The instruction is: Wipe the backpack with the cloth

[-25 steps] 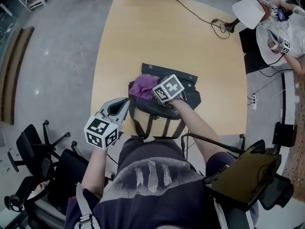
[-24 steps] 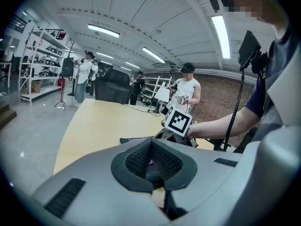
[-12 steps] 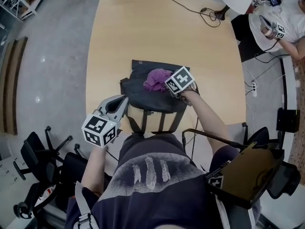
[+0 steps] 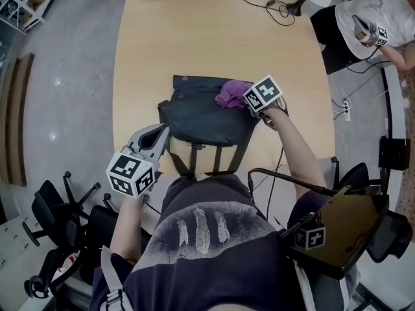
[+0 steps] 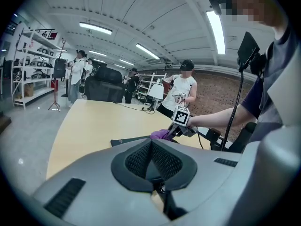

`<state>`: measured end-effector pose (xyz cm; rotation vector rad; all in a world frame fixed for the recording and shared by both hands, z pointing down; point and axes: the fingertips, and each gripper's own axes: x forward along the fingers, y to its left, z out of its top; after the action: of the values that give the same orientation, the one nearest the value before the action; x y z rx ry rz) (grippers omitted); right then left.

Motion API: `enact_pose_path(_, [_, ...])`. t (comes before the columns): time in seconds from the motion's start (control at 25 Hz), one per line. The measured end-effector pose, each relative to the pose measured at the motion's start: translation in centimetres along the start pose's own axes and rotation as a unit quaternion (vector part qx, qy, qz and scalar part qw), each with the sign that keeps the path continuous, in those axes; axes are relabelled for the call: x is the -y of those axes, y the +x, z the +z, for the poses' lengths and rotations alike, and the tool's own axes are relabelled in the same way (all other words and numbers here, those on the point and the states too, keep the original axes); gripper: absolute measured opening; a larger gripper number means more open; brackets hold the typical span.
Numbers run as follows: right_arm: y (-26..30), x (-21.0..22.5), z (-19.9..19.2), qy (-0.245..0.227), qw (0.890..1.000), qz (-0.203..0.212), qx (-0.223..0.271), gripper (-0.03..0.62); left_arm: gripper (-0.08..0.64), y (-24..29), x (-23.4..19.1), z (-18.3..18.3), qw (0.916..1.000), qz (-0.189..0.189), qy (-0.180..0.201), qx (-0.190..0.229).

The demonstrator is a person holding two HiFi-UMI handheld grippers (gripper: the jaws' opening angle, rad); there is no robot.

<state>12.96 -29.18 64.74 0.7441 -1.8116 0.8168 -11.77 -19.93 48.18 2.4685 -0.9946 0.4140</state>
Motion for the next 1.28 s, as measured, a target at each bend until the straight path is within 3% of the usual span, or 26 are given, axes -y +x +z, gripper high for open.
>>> enact_pose_path(0.16, [-1.1,3.6,-1.7,0.006,0.999,-0.05,-0.013,0.1,0.006,0.1,0.3,-0.1,1.0,-0.003,0.001,-0.001])
enact_pose_path(0.32, [-2.9,7.8,-4.4,-0.004,0.989,-0.143,-0.046,0.1,0.006,0.4,0.4,-0.1,1.0,-0.007,0.003,0.0])
enact_pose_path(0.4, [-4.6,9.2,-5.7,0.015,0.986,-0.165,-0.028,0.098,0.006,0.5,0.5,0.1,0.9999,-0.011,0.003,0.001])
enact_pose_path(0.6, [-8.9,9.1,-6.4,0.08,0.979,-0.176,0.066,0.098,0.006,1.0,0.7,0.0,0.9997,-0.022,0.006,-0.001])
enact_pose_path(0.72, [-7.8,6.9,-7.1,0.088,0.98,-0.161,0.071,0.098,0.006,1.5,1.1,0.2,0.9994,-0.034,0.01,0.0])
enact_pose_path(0.88, [-4.5,3.1,-8.2,0.07,0.985,-0.15,0.045,0.1,0.006,1.4,1.4,0.7,0.9991,-0.04,0.015,0.004])
enact_pose_path(1.04, [-4.2,0.5,-7.8,0.035,0.981,-0.183,0.047,0.098,0.006,0.6,0.7,0.1,0.9993,-0.037,0.012,0.002])
enact_pose_path(1.28, [-3.6,-4.2,-6.5,-0.007,0.984,-0.168,0.05,0.098,0.006,-0.4,0.3,-1.6,0.9991,-0.042,0.0,-0.003])
